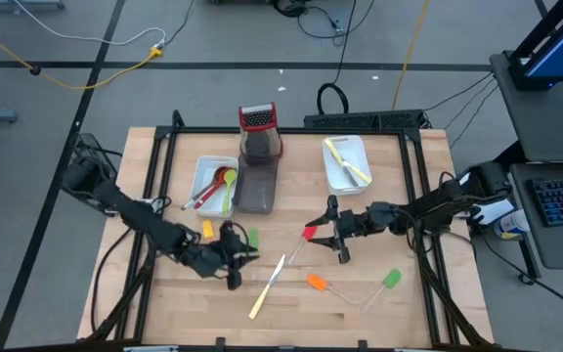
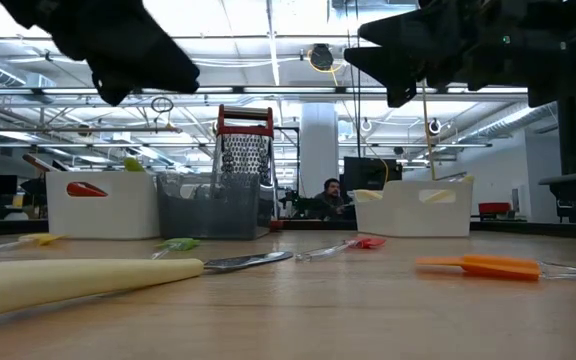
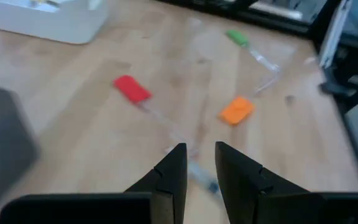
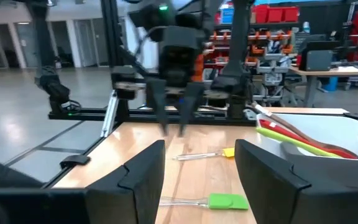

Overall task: Pick & Place Kitchen Items
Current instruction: Put the yellow knife into the right white bin

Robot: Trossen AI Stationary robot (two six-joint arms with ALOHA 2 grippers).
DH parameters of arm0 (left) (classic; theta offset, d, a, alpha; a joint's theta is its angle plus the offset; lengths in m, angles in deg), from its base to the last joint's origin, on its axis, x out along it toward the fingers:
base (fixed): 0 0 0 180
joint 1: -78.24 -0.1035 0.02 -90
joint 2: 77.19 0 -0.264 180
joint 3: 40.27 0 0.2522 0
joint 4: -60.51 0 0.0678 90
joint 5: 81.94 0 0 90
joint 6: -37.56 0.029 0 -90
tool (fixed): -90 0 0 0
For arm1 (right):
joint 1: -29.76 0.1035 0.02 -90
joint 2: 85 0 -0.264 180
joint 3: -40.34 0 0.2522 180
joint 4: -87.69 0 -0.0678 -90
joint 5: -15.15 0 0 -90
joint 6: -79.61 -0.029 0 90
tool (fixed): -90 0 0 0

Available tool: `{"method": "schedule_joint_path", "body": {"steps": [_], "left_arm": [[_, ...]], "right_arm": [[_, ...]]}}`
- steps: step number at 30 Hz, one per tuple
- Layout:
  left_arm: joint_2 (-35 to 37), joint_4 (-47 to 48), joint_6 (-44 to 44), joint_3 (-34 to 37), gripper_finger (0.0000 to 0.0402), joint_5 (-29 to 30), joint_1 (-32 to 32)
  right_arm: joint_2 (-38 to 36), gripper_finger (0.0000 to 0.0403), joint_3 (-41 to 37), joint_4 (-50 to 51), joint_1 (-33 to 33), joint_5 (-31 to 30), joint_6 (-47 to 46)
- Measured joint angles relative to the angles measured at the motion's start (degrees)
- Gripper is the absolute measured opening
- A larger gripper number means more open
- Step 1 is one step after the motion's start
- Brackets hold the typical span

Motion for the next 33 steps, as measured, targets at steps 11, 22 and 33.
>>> {"method": "schedule_joint_path", "body": {"steps": [11, 22, 33], "left_arm": [[-18.5, 21.17, -4.21, -25.16, 0.0085, 0.21, 0.12], [-26.81, 32.14, -25.41, -33.1, 0.0085, -12.82, -0.37], [-30.49, 36.95, -42.98, -33.08, 0.0085, -14.65, 4.63]], "right_arm": [[0.0, 0.0187, 0.02, 3.8, 2.14, 0.01, 0.2], [0.0, 0.0187, 0.02, 16.3, 7.22, 0.06, -1.39], [-0.02, 0.0187, 0.02, 14.98, 10.54, -0.14, 5.19]]}}
